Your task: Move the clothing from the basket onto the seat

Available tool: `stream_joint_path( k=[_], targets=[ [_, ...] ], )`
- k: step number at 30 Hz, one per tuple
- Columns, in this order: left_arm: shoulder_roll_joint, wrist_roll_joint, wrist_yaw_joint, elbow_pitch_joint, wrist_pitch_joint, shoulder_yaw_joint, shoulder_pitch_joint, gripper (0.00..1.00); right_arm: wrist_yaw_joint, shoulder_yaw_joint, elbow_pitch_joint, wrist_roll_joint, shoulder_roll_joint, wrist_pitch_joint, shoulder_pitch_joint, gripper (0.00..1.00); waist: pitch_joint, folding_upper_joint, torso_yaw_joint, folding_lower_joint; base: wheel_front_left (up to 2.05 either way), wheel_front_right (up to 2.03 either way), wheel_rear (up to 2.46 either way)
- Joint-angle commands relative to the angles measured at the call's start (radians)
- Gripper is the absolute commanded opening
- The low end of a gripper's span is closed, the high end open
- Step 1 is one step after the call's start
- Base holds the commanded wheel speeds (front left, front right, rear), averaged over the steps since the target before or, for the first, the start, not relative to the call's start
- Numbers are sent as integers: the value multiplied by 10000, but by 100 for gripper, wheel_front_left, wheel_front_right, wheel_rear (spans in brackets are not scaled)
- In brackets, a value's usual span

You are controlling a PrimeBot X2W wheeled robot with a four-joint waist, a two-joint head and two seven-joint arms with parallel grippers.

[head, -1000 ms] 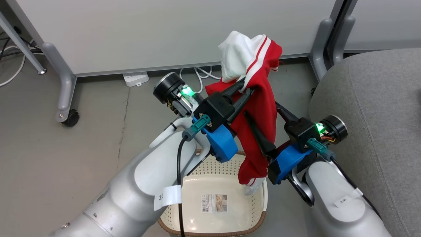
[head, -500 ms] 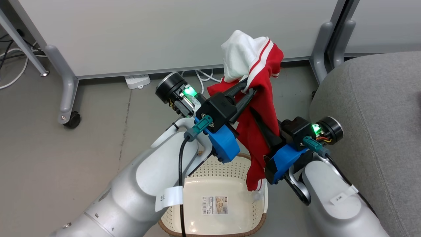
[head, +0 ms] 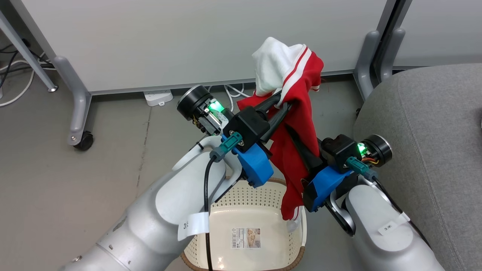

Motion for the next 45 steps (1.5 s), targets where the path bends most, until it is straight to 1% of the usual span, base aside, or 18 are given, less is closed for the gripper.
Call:
stream_joint_path(
  k=[1,15,23,32,45],
  targets=[
    [-6,-5,-71,26,-50,8,117,100,-3,6,16,82,-17,-7,85,0,-6,0,5,0,0,0,0],
    [31,181,-45,-30,-50,208,204,100,-3,-58,-53,166,-80,-7,76,0,92,0,-84,0,0,0,0],
    [105,278,-35,-105,-49,268,200,100,-3,-264,-241,158,-127,-8,1,0,369,0,-469,0,0,0,0],
    [190,361,-37,-100,-49,246,108,100,-3,-738,-627,95,-182,-8,52,0,796,0,-1304,0,0,0,0],
    [394,390,-43,-53,-51,54,130,100,-3,-1734,-1580,-47,-204,-8,416,0,1341,0,-2841,0,0,0,0]
  ],
)
